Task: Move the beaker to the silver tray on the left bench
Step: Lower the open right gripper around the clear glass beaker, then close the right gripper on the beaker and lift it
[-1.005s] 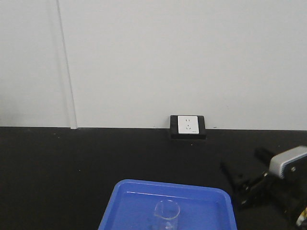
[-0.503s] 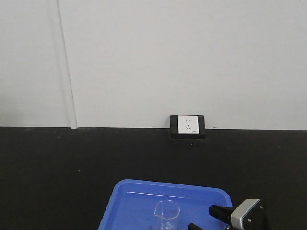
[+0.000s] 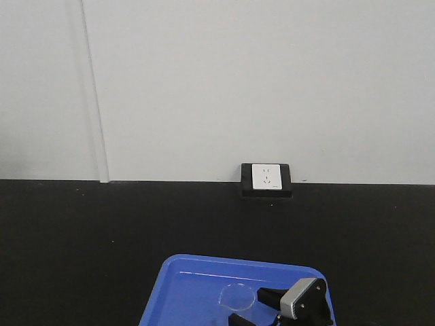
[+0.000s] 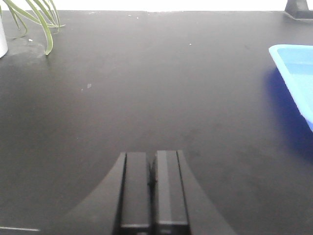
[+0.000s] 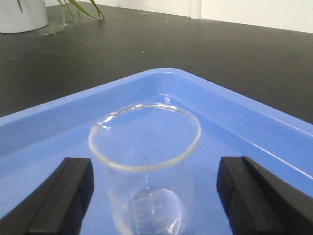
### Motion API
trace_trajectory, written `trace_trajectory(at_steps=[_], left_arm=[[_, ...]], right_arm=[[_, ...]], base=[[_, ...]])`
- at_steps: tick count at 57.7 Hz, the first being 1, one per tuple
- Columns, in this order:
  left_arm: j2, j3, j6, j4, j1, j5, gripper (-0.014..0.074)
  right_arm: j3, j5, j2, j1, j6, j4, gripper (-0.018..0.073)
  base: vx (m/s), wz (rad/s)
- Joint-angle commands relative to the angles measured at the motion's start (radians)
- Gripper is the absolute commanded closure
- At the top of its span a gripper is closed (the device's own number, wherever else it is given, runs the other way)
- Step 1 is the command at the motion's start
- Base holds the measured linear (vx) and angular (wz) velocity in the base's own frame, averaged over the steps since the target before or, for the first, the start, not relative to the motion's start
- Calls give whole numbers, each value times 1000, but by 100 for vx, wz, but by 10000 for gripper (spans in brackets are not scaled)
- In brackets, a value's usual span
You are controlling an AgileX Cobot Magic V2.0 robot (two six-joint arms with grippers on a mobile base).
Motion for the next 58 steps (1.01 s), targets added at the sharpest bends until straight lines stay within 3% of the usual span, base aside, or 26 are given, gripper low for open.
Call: trace_trajectory(at_steps=[1,35,41,51,58], left_arm=[[-16,28,-6,-7,-5,-78,595],[-16,28,-6,-7,-5,-78,595],[-16,28,-6,-7,-5,-78,595],[-16,28,-6,-7,-5,-78,595],[-16,28,-6,-7,-5,-78,595]], right_arm=[[-47,-105,-28,0,2,-1,-2],[-196,-76,68,58,6,19,28],[-196,-77,68,58,6,49,153],[-196,-76,57,57,7,64,555],[-196,-68,5,55,19,65,571]], base=[[0,0],[0,0],[0,0],[0,0],[0,0]])
